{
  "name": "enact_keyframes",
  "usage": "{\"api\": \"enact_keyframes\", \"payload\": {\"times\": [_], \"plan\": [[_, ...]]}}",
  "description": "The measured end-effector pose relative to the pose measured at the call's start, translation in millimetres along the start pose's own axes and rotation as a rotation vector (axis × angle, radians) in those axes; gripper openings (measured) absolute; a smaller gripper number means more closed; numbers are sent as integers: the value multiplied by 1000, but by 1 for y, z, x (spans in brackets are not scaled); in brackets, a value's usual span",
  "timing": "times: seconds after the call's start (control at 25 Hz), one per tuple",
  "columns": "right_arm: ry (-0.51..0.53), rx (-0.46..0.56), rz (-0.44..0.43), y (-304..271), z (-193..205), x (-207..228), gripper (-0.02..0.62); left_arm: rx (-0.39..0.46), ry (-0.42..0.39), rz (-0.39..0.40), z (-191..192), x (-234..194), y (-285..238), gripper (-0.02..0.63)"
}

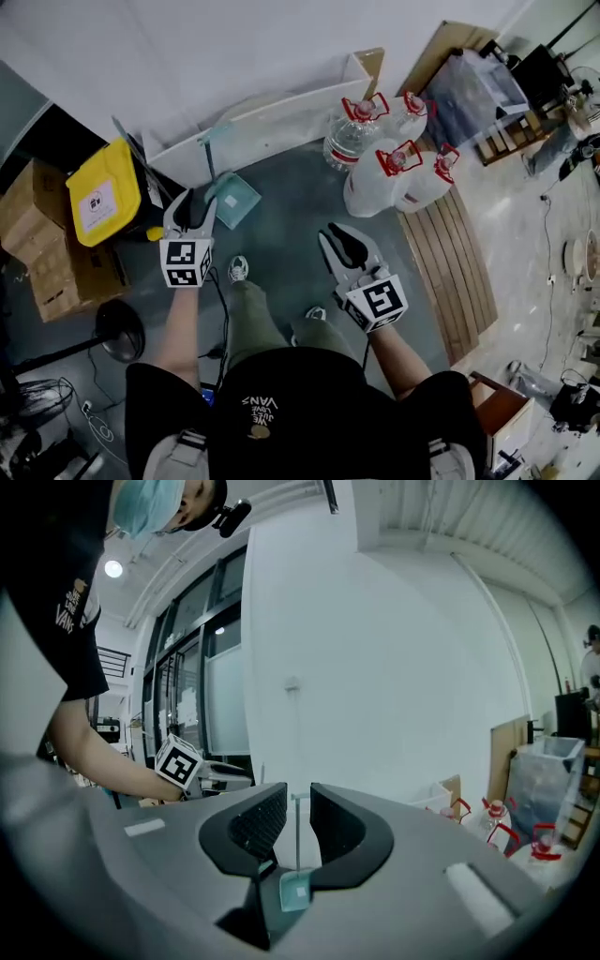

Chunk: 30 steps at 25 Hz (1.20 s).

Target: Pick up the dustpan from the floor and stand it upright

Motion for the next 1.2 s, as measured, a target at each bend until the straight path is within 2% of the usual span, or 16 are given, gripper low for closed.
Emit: {"api": "enact_keyframes", "payload": {"times": [0.2, 0.4, 0.52, 0.76, 0.92, 1.2], "plan": [[43, 69, -27, 46, -35, -23, 78, 82, 71, -38, -50, 27, 88, 227], [66, 72, -64, 69, -53, -49, 78, 131, 34, -24, -78, 47, 150, 227], [72, 71, -78, 72, -59, -67, 78, 159, 51, 2, -87, 52, 175, 227], [74, 65, -75, 70, -65, -113, 78, 205, 119, 46, -89, 37, 219, 225], [85, 83, -66, 65, -70, -153, 64, 218, 157, 52, -80, 13, 252, 180], [50, 73, -61, 39, -63, -215, 9, 230, 126, 55, -57, -30, 295, 121]]}}
Point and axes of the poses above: the fingertips, and each gripper's own axes: y backward along the fingers, x to its right, z out of its underside, the point moved 8 cm from there along y, backward along the fingers, and after that the axes turned 10 degrees about -z, right-handed, at the moved point
